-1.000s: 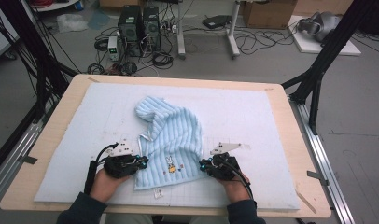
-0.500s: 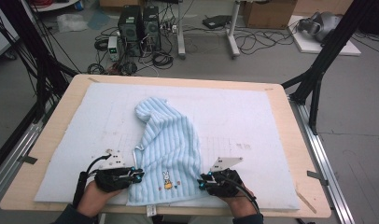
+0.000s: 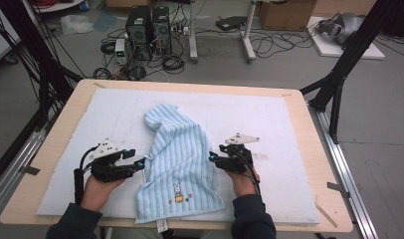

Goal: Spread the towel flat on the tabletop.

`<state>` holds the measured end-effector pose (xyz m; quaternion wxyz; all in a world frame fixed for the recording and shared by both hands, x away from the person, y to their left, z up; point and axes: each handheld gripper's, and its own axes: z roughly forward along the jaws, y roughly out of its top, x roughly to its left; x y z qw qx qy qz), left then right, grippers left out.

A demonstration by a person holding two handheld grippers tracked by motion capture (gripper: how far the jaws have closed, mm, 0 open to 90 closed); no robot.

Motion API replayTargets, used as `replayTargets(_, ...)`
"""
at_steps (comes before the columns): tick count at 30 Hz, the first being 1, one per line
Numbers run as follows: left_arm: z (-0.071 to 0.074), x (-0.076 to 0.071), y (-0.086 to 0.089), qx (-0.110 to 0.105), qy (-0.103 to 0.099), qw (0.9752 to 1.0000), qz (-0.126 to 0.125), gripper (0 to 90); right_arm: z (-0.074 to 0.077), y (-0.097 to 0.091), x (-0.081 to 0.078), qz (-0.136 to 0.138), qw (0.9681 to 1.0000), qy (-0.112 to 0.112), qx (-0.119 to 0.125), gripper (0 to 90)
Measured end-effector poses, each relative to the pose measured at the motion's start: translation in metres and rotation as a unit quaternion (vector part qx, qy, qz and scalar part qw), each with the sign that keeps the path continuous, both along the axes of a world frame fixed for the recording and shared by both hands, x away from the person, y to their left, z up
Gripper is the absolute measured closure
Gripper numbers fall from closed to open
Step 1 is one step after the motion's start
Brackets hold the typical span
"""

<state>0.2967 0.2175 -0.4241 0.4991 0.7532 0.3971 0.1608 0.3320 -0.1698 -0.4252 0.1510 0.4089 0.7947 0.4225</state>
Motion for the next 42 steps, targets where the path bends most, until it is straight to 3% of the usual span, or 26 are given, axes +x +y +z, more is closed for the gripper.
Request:
replayTargets(2,-0.003,0.005,0.003,-0.007,0.003,0.9999,0.007,42.8,-0.006,0.015,0.012,0.002,0.9994,0.017,-0.029,60.6)
replayTargets(4,-0.003,0.005,0.004,-0.005,0.004,1.0,0.006,42.8,-0.008,0.018,0.014,0.004,0.999,0.022,-0.039,64.6)
replayTargets(5,-0.004,0.005,0.004,-0.004,0.005,1.0,0.006,43.0,-0.012,0.022,0.016,0.018,0.9973,0.035,-0.062,79.6)
replayTargets(6,-0.005,0.006,0.005,-0.003,0.005,1.0,0.006,43.0,-0.012,0.022,0.016,0.018,0.9973,0.035,-0.062,79.6)
replayTargets(7,-0.005,0.006,0.006,-0.004,0.006,0.9999,0.008,43.2,-0.015,0.023,0.015,0.026,0.9962,0.042,-0.071,88.1)
replayTargets(10,-0.005,0.006,0.01,-0.007,0.004,0.9999,0.014,43.3,-0.012,0.019,0.008,0.032,0.9946,0.043,-0.089,89.1)
replayTargets(16,-0.006,0.006,0.018,-0.015,0.003,0.9995,0.026,43.8,-0.01,-0.01,-0.02,0.037,0.9941,0.037,-0.094,89.6)
replayTargets(20,-0.007,0.008,0.019,-0.02,0.003,0.9993,0.032,44.1,-0.011,-0.029,-0.03,0.034,0.9962,0.034,-0.073,89.3)
replayTargets(24,-0.006,0.009,0.017,-0.024,-0.004,0.9993,0.027,44.2,-0.007,-0.027,-0.025,0.024,0.9981,0.019,-0.053,76.8)
replayTargets(28,-0.007,0.011,0.016,-0.025,-0.006,0.9995,0.021,44.1,-0.001,-0.012,-0.009,0.024,0.998,0.001,-0.058,64.1)
replayTargets(33,-0.008,0.012,0.016,-0.026,-0.005,0.9995,0.02,44.2,-0.003,0.008,0.02,0.006,0.998,0.012,-0.061,54.8)
replayTargets(35,-0.008,0.012,0.017,-0.026,-0.005,0.9995,0.019,44.1,-0.007,0.015,0.03,0.001,0.9975,0.025,-0.066,56.7)
replayTargets(37,-0.008,0.012,0.017,-0.026,-0.005,0.9995,0.019,44.1,-0.012,0.02,0.037,0.009,0.996,0.042,-0.078,70.9)
replayTargets(38,-0.009,0.012,0.018,-0.025,-0.003,0.9995,0.019,44.1,-0.012,0.02,0.037,0.009,0.996,0.042,-0.078,70.9)
replayTargets(39,-0.009,0.012,0.018,-0.026,-0.004,0.9995,0.019,44.2,-0.013,0.021,0.038,0.029,0.9955,0.045,-0.078,84.3)
replayTargets(42,-0.01,0.011,0.02,-0.026,-0.002,0.9994,0.021,44.2,-0.011,0.022,0.034,0.045,0.9936,0.037,-0.096,86.1)
